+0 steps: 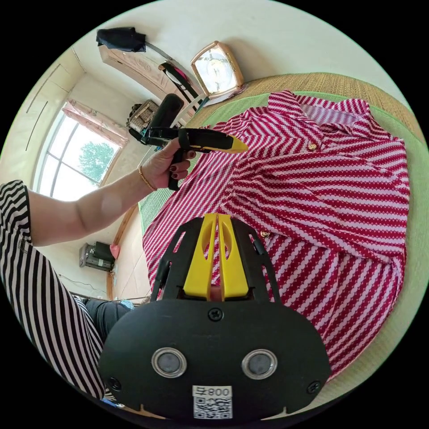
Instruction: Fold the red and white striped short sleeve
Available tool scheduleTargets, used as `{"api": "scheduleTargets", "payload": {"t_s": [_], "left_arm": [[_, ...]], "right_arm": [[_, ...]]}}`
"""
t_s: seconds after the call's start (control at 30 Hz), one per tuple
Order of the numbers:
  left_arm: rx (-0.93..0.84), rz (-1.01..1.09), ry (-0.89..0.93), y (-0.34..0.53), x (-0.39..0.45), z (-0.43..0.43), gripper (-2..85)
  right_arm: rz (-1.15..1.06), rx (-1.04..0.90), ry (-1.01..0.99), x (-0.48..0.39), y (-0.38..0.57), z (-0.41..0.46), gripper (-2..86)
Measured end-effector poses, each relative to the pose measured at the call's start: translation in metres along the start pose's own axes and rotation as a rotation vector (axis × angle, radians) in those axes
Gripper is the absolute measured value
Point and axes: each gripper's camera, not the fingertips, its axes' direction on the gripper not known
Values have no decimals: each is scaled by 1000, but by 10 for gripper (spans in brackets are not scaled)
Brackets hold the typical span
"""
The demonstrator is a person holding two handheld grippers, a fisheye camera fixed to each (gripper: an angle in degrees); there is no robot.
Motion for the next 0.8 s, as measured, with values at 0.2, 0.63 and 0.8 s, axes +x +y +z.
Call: {"api": "scheduleTargets", "payload": {"t_s": [0.2,0.63,0.8], "left_arm": [[0,-1,-45,3,3,6,77],[-59,49,-105,19,2,26,67],[-58,73,-173,18,5,33,20]], "right_arm": [[-32,24,130,6,-28,-6,46],[-133,-111,374,-16,-62,52,16],[-143,-112,363,-18,-60,51,1]]}}
